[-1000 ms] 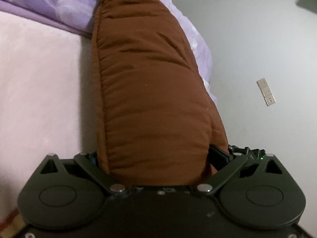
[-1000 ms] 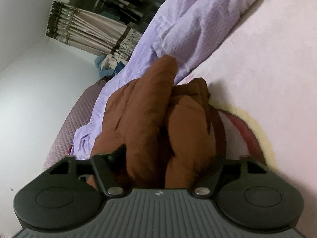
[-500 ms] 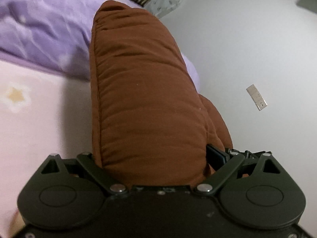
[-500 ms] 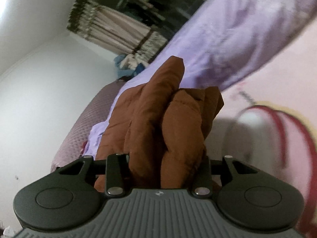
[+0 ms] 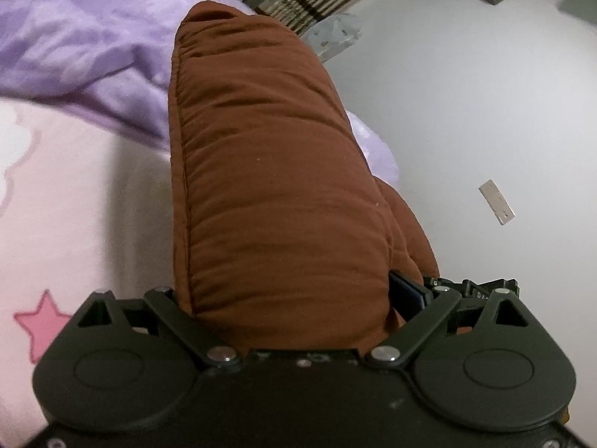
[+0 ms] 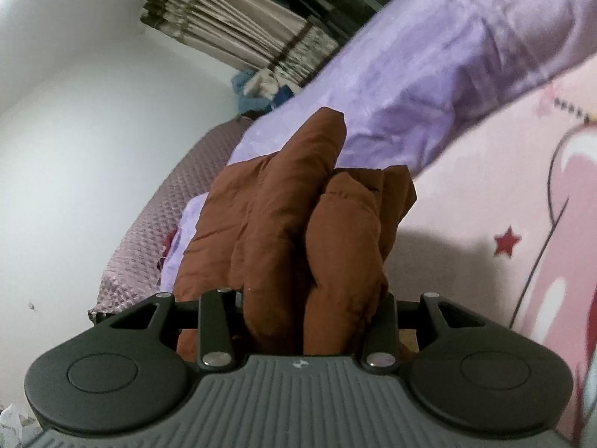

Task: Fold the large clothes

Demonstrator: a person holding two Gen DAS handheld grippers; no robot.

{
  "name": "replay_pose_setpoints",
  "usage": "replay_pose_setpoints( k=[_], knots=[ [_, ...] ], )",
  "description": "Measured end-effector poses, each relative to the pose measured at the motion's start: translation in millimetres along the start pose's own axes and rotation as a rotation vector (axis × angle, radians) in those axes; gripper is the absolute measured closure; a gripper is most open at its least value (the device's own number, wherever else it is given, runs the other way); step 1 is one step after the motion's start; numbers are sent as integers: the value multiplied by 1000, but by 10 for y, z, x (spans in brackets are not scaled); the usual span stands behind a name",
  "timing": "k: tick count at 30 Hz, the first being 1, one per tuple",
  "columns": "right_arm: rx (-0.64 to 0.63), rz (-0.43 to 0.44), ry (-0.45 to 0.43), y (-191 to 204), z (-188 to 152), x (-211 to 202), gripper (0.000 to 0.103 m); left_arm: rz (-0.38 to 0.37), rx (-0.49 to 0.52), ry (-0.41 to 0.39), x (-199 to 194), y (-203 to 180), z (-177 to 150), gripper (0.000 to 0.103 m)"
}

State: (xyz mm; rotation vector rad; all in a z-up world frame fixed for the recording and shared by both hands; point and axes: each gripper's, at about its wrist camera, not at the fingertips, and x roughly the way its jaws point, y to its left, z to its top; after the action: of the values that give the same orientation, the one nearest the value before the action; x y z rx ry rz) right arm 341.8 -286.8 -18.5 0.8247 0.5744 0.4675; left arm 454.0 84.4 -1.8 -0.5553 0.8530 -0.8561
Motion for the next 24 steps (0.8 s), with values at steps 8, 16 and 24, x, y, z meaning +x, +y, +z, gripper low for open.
replay_pose_setpoints(
  k=[8,16,24],
  knots=[
    [68,-50,50,-410,-122,318,56,4,-96,40,251,703,-174,6],
    [195,22,26,-747,-244,322,29,-26,-128,26,267,779,-207,1],
    [261,-44,-24,-547,-158,30,23,115,-164,17,-24,584,-90,4]
  ],
)
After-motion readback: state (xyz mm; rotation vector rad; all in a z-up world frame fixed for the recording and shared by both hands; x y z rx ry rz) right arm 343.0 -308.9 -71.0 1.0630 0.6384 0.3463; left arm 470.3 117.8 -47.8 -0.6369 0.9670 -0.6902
